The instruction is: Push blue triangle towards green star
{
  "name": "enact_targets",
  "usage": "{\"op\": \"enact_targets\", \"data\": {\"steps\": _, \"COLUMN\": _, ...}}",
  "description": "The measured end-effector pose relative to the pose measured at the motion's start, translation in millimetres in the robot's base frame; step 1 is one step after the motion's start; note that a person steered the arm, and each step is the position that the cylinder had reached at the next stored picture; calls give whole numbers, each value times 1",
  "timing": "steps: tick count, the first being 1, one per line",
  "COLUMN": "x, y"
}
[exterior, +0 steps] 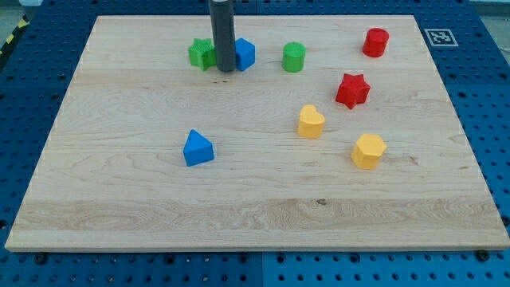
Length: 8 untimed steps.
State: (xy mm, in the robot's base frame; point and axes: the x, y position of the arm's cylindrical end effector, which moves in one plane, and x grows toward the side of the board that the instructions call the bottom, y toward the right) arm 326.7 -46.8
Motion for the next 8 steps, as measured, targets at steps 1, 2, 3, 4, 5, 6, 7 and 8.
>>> {"op": "enact_targets", "data": {"steps": 1, "x": 0, "y": 13}}
{"op": "enact_targets", "data": {"steps": 2, "x": 0, "y": 20}}
{"op": "enact_targets", "data": {"steps": 3, "x": 16, "y": -6}}
{"op": "enact_targets", "data": {"steps": 4, "x": 38, "y": -13}}
{"op": "enact_targets", "data": {"steps": 5, "x": 80, "y": -9}}
{"op": "enact_targets", "data": {"steps": 6, "x": 133, "y": -3}}
{"op": "enact_targets", "data": {"steps": 7, "x": 173, "y": 0}}
{"op": "enact_targets", "data": {"steps": 8, "x": 190, "y": 0}}
